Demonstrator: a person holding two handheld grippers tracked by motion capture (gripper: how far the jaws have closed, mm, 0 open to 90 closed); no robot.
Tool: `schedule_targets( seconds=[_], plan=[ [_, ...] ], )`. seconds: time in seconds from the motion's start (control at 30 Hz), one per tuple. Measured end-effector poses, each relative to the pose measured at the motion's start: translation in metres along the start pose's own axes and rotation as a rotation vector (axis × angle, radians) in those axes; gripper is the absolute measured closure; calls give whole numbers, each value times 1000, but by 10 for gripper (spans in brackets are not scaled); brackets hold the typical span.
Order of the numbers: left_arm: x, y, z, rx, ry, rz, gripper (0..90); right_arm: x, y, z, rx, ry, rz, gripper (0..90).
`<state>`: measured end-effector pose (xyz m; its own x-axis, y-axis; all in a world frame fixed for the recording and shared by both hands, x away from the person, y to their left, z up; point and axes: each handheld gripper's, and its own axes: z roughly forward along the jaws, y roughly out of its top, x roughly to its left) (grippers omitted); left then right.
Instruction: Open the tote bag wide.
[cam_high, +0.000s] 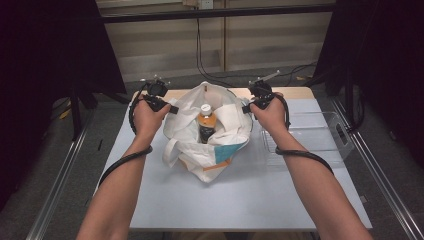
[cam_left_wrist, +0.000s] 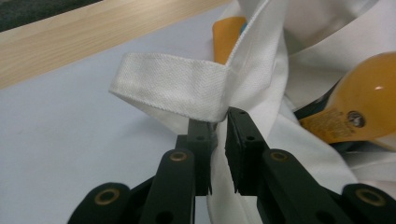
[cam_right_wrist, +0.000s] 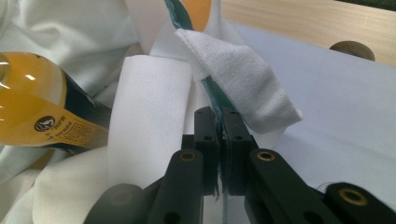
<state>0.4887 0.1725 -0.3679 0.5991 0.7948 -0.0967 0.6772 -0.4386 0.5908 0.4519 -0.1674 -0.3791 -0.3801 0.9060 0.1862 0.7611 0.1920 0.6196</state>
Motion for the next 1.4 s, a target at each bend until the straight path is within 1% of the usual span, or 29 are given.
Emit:
schedule_targets(
  seconds=[0.13,0.17,0.2,0.23,0.27,0.3,0.33,0.37,0.4,0.43,0.47,0.5,0.53,0.6,0.63,0.7,0.8,0.83,0.9,1.07,1.13,1.17,1.23,1.33,1.4],
  plan=[
    [2,-5,6,15,-5,-11,805,-2,-3,4,4,1,7,872],
    [2,-6,7,28,-8,-9,805,-3,-4,5,5,1,11,872],
    [2,-7,9,22,-6,-12,806,-3,-5,6,12,1,8,872],
    [2,-8,10,34,1,-9,808,-3,-5,7,16,-1,4,872],
    [2,-10,12,29,-5,-23,810,-3,-6,7,21,-4,1,873],
    [3,-11,12,36,-2,-18,813,-4,-7,9,20,-4,0,873],
    [3,-12,13,35,-1,-22,813,-4,-7,9,20,-4,0,873],
    [4,-13,14,45,-4,-22,815,-3,-8,9,21,-6,4,874],
    [3,-14,15,43,-3,-33,817,-3,-9,10,20,-4,4,873],
    [4,-15,15,49,-3,-24,819,-3,-9,11,22,-3,4,874],
    [4,-15,15,54,-7,-29,820,-3,-10,11,22,-9,3,874],
    [5,-16,16,65,-10,-24,823,-3,-10,12,22,-7,3,874],
    [4,-17,17,56,-9,-33,824,-3,-11,12,26,-9,-1,874],
    [5,-18,18,83,-3,-19,841,-3,-12,14,26,-10,1,874],
    [4,-20,20,64,0,-38,859,-2,-13,15,29,-14,-1,874],
    [6,-22,20,77,-12,-31,858,-3,-14,15,35,-15,-8,874],
    [6,-23,22,81,-12,-21,860,-3,-15,16,34,-14,-4,874],
    [6,-23,22,83,-15,-23,862,-2,-15,17,35,-14,-8,874],
    [6,-23,23,82,-16,-30,867,-2,-15,17,41,-18,-2,874],
    [6,-23,24,94,-18,-22,870,-2,-17,19,46,-17,-7,876],
    [5,-24,25,84,-16,-27,870,-2,-18,20,46,-21,-9,876],
    [4,-24,25,80,-13,-27,871,-1,-18,21,44,-15,-3,876],
    [3,-24,27,68,-17,-41,872,-1,-19,22,48,-20,-10,876],
    [2,-25,28,68,-14,-51,872,-1,-20,23,49,-20,-8,876],
    [2,-26,28,76,-21,-50,873,0,-21,24,49,-18,-9,876]
  ],
)
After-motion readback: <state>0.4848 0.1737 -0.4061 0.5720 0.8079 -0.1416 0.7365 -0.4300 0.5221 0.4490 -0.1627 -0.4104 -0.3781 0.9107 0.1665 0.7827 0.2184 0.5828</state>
